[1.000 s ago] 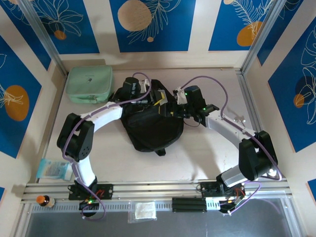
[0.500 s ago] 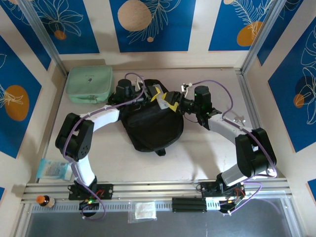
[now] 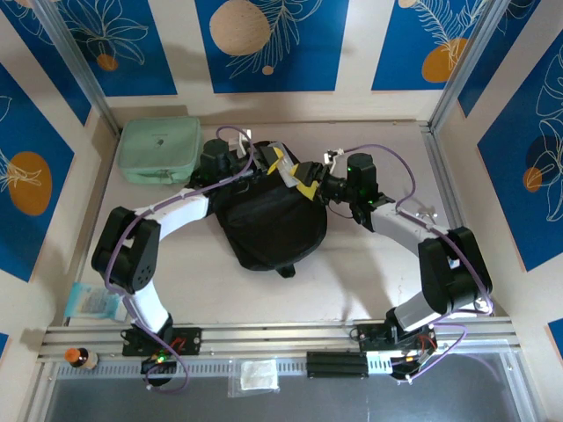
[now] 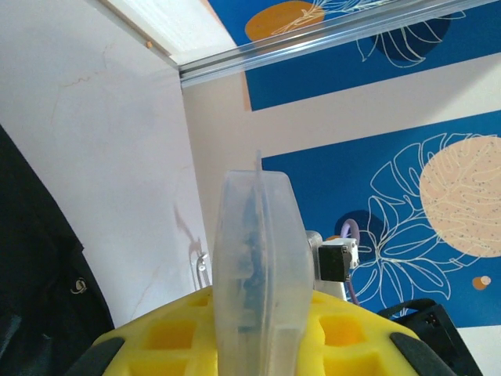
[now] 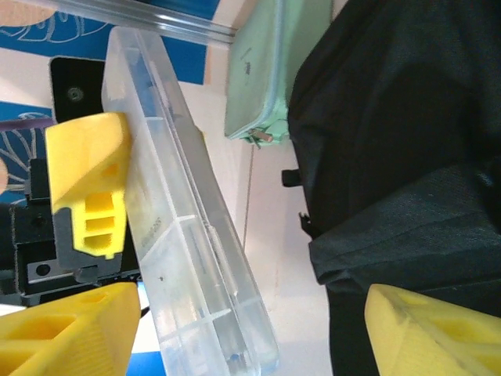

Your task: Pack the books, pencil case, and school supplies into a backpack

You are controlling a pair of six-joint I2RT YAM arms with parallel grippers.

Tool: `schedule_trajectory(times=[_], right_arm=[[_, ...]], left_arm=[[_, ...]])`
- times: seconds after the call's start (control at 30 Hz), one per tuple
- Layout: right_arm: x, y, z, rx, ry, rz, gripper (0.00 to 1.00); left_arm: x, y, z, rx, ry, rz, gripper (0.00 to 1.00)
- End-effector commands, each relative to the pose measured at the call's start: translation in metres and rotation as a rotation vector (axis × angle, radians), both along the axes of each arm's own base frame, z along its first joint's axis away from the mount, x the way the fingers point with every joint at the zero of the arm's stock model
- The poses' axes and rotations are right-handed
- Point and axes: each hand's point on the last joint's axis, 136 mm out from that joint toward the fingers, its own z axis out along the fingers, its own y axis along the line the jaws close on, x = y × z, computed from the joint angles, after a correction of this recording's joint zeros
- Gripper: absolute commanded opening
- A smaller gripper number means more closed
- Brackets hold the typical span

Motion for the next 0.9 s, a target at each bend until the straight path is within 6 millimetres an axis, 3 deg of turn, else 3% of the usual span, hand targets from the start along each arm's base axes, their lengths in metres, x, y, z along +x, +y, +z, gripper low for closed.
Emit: schedule_trajectory(times=[0.0, 0.3, 0.57, 0.67, 0.87], right_arm=[[-0.007, 0.016, 0.020, 0.073, -0.053, 0.088, 0.74], [0.015, 0.025, 0.046, 0.150, -0.114, 0.034, 0.56], [0.014, 0.023, 0.043, 0.143, -0.118, 0.026, 0.26], [0.013, 0.022, 0.038, 0.112, -0.108, 0.022, 0.14], [0.009, 0.006, 0.018, 0.020, -0.066, -0.017, 0.11]], left_arm=[[0.002, 0.003, 0.017, -0.041, -0.045, 0.013, 0.14], [0.005, 0.008, 0.011, -0.068, -0.021, 0.040, 0.17], [0.005, 0.021, -0.003, -0.049, 0.007, 0.075, 0.23], [0.006, 0.030, -0.018, 0.009, 0.042, 0.108, 0.39], [-0.007, 0.061, -0.061, 0.325, 0.069, 0.173, 0.66]])
